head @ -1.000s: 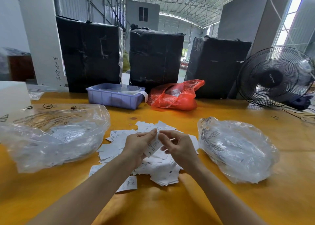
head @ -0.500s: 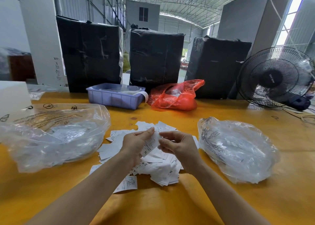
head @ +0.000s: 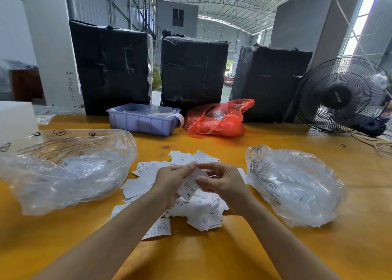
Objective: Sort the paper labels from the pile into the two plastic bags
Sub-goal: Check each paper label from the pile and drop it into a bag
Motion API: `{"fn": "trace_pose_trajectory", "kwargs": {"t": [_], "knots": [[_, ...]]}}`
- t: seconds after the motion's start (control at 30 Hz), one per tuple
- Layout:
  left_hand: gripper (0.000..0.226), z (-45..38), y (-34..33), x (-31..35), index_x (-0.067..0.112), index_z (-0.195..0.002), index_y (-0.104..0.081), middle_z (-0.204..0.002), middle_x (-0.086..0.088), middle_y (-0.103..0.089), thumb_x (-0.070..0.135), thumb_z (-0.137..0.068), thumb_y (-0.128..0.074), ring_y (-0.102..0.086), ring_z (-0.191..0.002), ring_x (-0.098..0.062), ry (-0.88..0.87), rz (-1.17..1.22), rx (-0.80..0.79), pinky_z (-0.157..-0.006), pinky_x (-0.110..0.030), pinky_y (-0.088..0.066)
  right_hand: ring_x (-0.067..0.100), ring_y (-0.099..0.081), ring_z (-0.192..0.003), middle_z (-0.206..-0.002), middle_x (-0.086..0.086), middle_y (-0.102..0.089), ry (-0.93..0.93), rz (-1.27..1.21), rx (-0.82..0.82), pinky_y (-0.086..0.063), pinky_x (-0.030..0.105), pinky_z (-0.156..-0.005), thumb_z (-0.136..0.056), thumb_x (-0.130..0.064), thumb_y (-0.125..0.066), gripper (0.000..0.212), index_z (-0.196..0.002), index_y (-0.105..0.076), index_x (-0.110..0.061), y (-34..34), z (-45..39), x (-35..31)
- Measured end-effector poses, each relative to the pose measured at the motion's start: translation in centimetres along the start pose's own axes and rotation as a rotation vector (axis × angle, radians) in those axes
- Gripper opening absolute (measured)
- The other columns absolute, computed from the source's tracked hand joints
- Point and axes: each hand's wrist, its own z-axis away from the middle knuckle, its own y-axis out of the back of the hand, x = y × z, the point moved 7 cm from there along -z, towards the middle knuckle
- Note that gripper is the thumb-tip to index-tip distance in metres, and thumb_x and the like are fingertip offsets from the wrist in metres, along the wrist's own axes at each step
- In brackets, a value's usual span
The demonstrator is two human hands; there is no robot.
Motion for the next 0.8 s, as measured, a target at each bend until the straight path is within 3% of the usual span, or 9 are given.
{"fn": "trace_pose_trajectory", "kwargs": {"t": [0.13, 0.2, 0.33, 0.5, 0.57, 0.63, 0.73, 0.8], "knots": [[0.04, -0.1, -0.2, 0.3, -0.003, -0.099, -0.066, -0.087, -0.014, -0.07, 0.034, -0.082, -0.069, -0.067, -0.074, -0.026, 0.04, -0.076, -0.071, -0.061, -0.034, -0.057, 0.012, -0.06, -0.061, -0.075, 0.01, -0.064, 0.027, -0.027, 0.139, -0.051, 0.019, -0.059, -0.083, 0.001, -0.067, 0.015, -0.095, -0.07, -0.007, 1.2, -0.1, -0.1], [0.044, 0.0, -0.2, 0.4, -0.003, -0.098, -0.065, -0.086, -0.014, -0.07, 0.038, -0.081, -0.07, -0.068, -0.07, -0.025, 0.08, -0.178, -0.131, -0.057, -0.031, -0.058, 0.014, -0.059, -0.059, -0.072, 0.011, -0.065, 0.026, -0.049, 0.197, -0.052, 0.02, -0.058, -0.083, 0.001, -0.067, 0.011, -0.092, -0.071, -0.004, 1.8, -0.1, 0.0], [0.026, 0.4, -0.3, 0.6, -0.003, -0.088, -0.069, -0.072, -0.013, -0.072, 0.02, -0.076, -0.075, -0.069, -0.058, -0.018, 0.111, -0.341, -0.266, -0.05, -0.023, -0.056, 0.014, -0.058, -0.053, -0.064, 0.011, -0.065, 0.049, -0.039, 0.245, -0.054, 0.024, -0.057, -0.084, 0.002, -0.066, 0.011, -0.083, -0.071, -0.008, 2.4, 0.0, -0.3], [0.022, 0.2, 0.4, 1.6, -0.001, -0.086, -0.071, -0.072, -0.01, -0.073, 0.016, -0.074, -0.078, -0.069, -0.058, -0.015, 0.069, -0.402, -0.191, -0.046, -0.02, -0.052, 0.013, -0.063, -0.053, -0.062, 0.006, -0.068, 0.067, -0.068, 0.265, -0.056, 0.024, -0.056, -0.085, 0.002, -0.065, 0.013, -0.08, -0.07, -0.008, 2.4, 0.1, -0.5], [0.023, 0.1, 1.4, 2.7, -0.001, -0.087, -0.071, -0.073, -0.012, -0.072, 0.015, -0.073, -0.079, -0.068, -0.056, -0.014, 0.04, -0.41, -0.115, -0.045, -0.02, -0.052, 0.016, -0.066, -0.055, -0.065, 0.007, -0.069, 0.072, -0.077, 0.279, -0.057, 0.025, -0.057, -0.086, 0.001, -0.063, 0.012, -0.082, -0.069, -0.008, 2.6, 0.2, -0.5], [0.016, -0.1, 3.5, 5.3, 0.002, -0.083, -0.07, -0.074, -0.013, -0.07, 0.014, -0.076, -0.077, -0.065, -0.055, -0.014, -0.108, -0.485, 0.02, -0.047, -0.021, -0.053, 0.014, -0.066, -0.054, -0.066, 0.007, -0.07, 0.074, -0.066, 0.295, -0.056, 0.023, -0.056, -0.087, 0.001, -0.062, 0.013, -0.082, -0.068, -0.009, 2.9, 0.3, -0.5], [0.02, 0.9, 8.3, 11.3, 0.005, -0.086, -0.074, -0.075, -0.01, -0.069, 0.025, -0.084, -0.071, -0.06, -0.063, -0.019, -0.535, -0.857, 0.411, -0.058, -0.03, -0.051, 0.011, -0.065, -0.052, -0.067, 0.005, -0.07, 0.076, -0.022, 0.313, -0.054, 0.02, -0.054, -0.088, 0.0, -0.061, 0.015, -0.081, -0.068, -0.011, 3.2, 0.3, -0.5], [0.027, 1.5, 12.1, 13.9, 0.001, -0.094, -0.073, -0.085, -0.016, -0.071, 0.027, -0.088, -0.066, -0.059, -0.071, -0.026, -0.619, -1.04, 0.658, -0.062, -0.032, -0.044, 0.011, -0.065, -0.052, -0.067, 0.004, -0.07, 0.107, 0.021, 0.325, -0.053, 0.019, -0.053, -0.088, 0.0, -0.062, 0.015, -0.081, -0.068, -0.012, 3.3, 0.3, -0.7]]}}
